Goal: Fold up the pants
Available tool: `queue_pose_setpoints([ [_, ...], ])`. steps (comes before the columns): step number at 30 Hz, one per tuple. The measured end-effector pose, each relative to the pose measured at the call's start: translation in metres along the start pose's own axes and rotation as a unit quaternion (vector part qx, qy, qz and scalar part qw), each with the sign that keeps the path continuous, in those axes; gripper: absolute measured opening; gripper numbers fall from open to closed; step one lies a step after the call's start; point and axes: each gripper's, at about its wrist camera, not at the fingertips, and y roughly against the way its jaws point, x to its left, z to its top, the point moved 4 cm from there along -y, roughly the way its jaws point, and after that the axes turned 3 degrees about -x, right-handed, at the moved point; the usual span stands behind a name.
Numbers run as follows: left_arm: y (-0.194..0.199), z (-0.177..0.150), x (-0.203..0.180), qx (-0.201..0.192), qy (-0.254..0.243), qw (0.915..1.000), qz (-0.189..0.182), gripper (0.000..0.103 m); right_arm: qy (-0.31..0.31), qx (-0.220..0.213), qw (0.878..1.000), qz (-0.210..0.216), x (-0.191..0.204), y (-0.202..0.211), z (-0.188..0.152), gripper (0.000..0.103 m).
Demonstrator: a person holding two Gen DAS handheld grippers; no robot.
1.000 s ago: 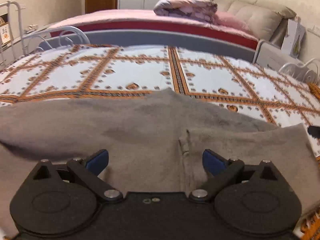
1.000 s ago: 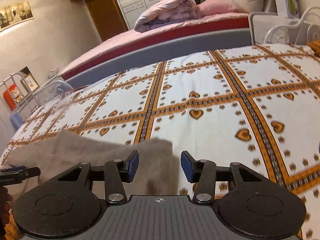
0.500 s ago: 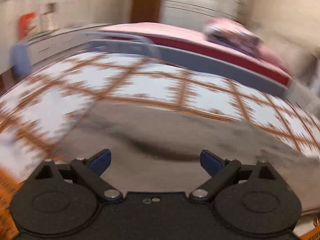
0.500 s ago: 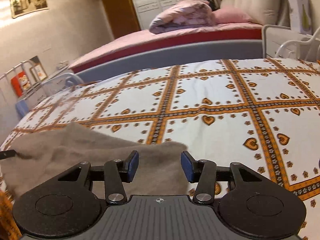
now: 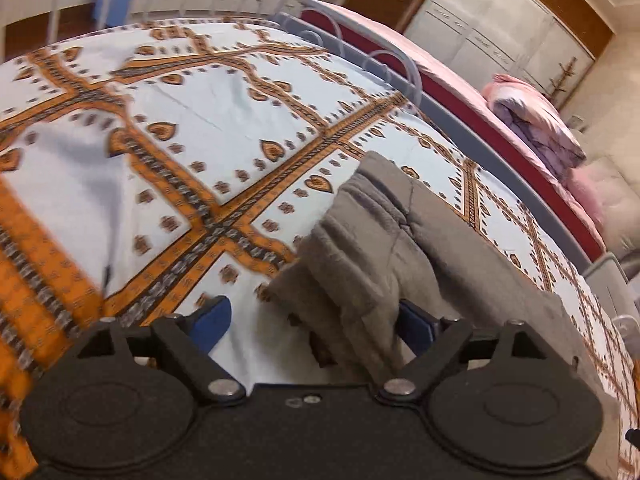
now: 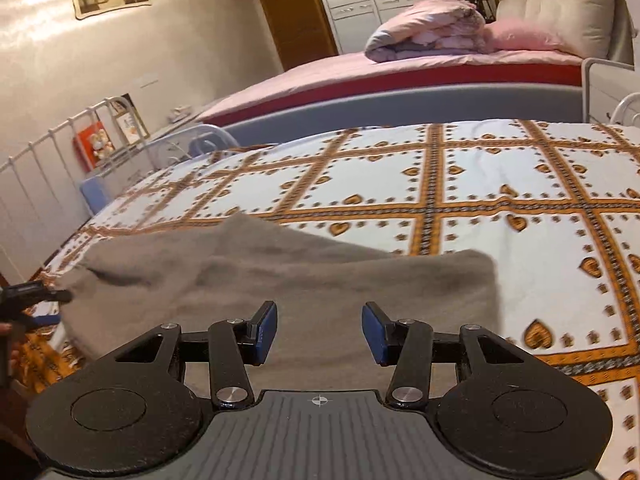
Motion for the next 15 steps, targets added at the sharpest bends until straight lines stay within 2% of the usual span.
queue_pose_setpoints([
  [3,-0.011,0.0,-0.005,-0.007,-0.024,0.9996,-0.017,0.085,0.013,0.005,1.0,0.007,0.011,-0.005,-0.005,0.048],
  [4,-0.012,0.001,-0.005,-0.009,-0.021,0.9994,-0.024,0.078,0.018,0.008,1.0,0.005,0.014,-0.007,-0.006,0.048],
  [5,-0.012,0.003,-0.007,-0.01,-0.016,0.9988,-0.045,0.057,0.02,0.011,1.0,0.004,0.016,-0.01,-0.008,0.048],
  [6,-0.01,0.005,-0.009,-0.013,-0.017,0.9987,-0.046,0.043,0.021,0.013,1.0,0.005,0.018,-0.012,-0.009,0.048],
  [8,0.002,0.011,-0.014,-0.039,-0.031,0.9972,-0.056,0.032,0.025,0.017,0.999,0.012,0.024,-0.018,-0.011,0.048],
  [10,0.011,0.012,-0.016,-0.054,-0.026,0.9957,-0.071,0.03,0.042,0.02,0.999,0.028,0.039,-0.025,-0.013,0.048],
  [13,0.014,0.006,-0.017,-0.047,-0.034,0.9963,-0.063,0.03,0.082,0.028,0.995,0.047,0.068,-0.037,-0.023,0.048],
  [15,0.015,0.002,-0.012,-0.037,-0.024,0.9974,-0.057,0.03,0.11,0.056,0.992,0.026,0.081,-0.057,-0.038,0.048],
])
